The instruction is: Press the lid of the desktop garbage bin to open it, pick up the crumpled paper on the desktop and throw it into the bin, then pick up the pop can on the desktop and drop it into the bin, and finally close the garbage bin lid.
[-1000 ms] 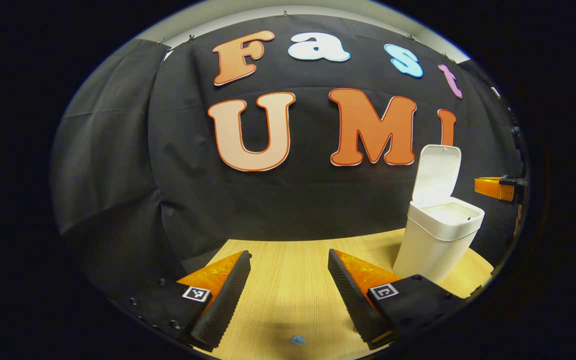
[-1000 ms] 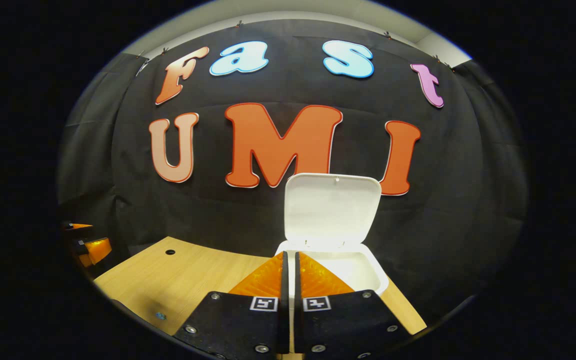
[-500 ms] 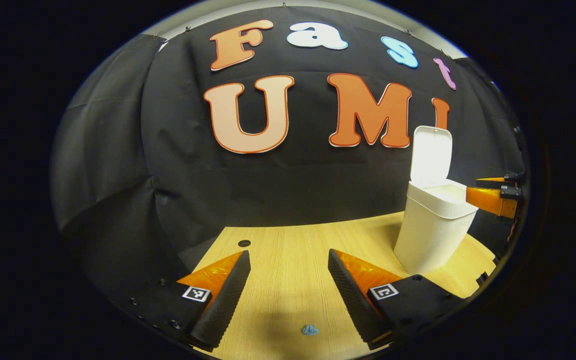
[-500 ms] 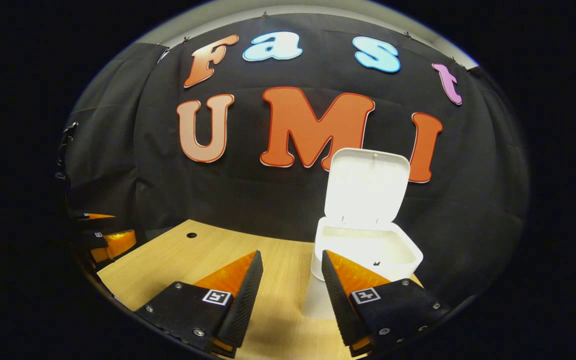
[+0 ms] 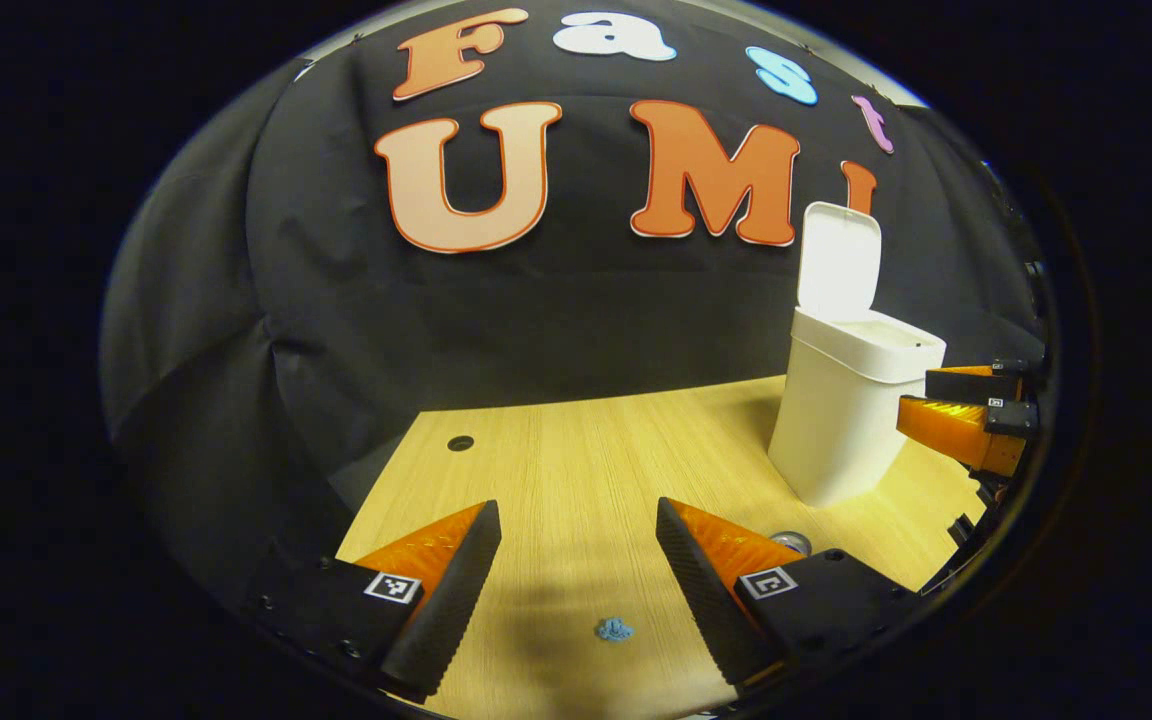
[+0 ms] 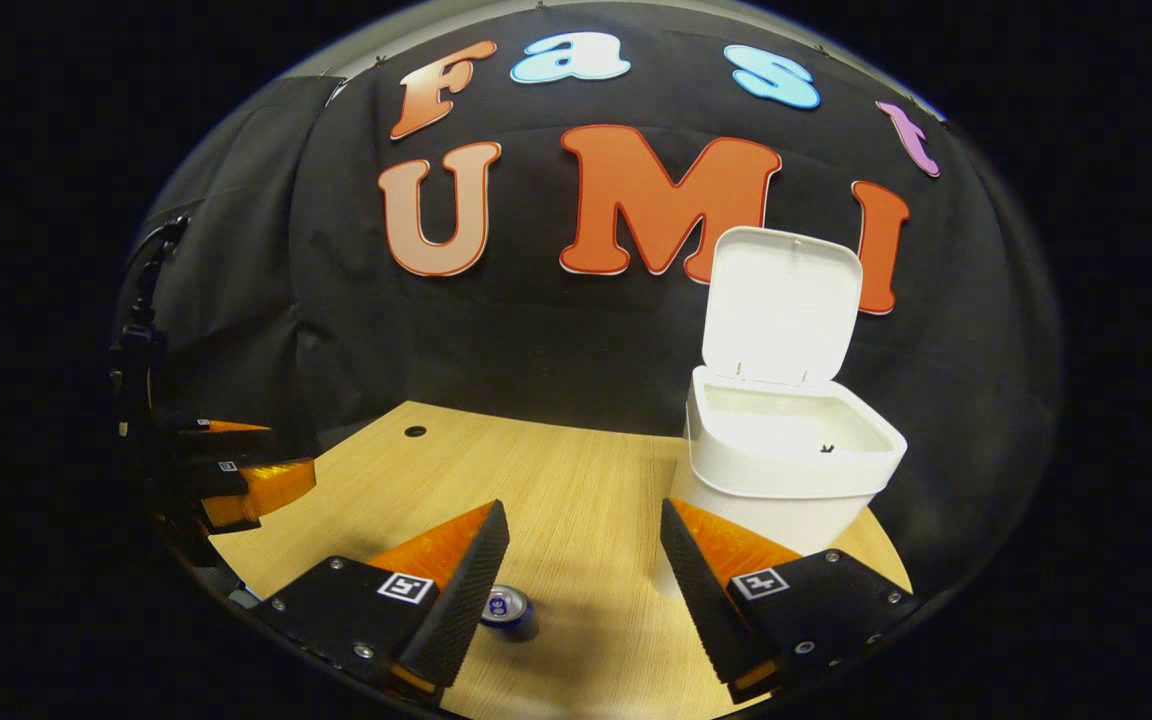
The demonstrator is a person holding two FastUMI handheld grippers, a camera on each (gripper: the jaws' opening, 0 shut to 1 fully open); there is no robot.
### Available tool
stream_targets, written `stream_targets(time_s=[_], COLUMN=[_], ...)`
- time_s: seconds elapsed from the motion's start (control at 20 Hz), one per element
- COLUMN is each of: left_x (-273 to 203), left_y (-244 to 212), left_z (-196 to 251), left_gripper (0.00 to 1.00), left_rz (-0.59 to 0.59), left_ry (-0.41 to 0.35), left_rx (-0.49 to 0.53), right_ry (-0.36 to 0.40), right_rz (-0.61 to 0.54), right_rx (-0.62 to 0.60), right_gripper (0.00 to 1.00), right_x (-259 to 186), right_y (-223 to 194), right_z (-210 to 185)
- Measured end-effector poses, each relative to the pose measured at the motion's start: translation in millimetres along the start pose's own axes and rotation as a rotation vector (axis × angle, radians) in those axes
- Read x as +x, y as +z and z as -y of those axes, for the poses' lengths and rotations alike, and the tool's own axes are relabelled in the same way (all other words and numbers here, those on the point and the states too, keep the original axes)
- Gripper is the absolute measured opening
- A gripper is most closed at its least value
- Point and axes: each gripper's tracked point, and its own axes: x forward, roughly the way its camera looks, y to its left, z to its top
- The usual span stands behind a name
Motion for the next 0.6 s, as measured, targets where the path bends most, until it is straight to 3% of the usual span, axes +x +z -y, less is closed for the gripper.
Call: stream_targets(time_s=[0.6], left_x=[32.2], left_y=[-95.7], left_z=[22.0], left_gripper=[1.0], left_rz=[-0.281], left_ry=[-0.096], left_rx=[0.004], right_ry=[0.062], right_rz=[-0.187], right_rx=[0.035], right_gripper=[0.94], right_x=[11.2], right_y=[-88.5], right_z=[-38.7])
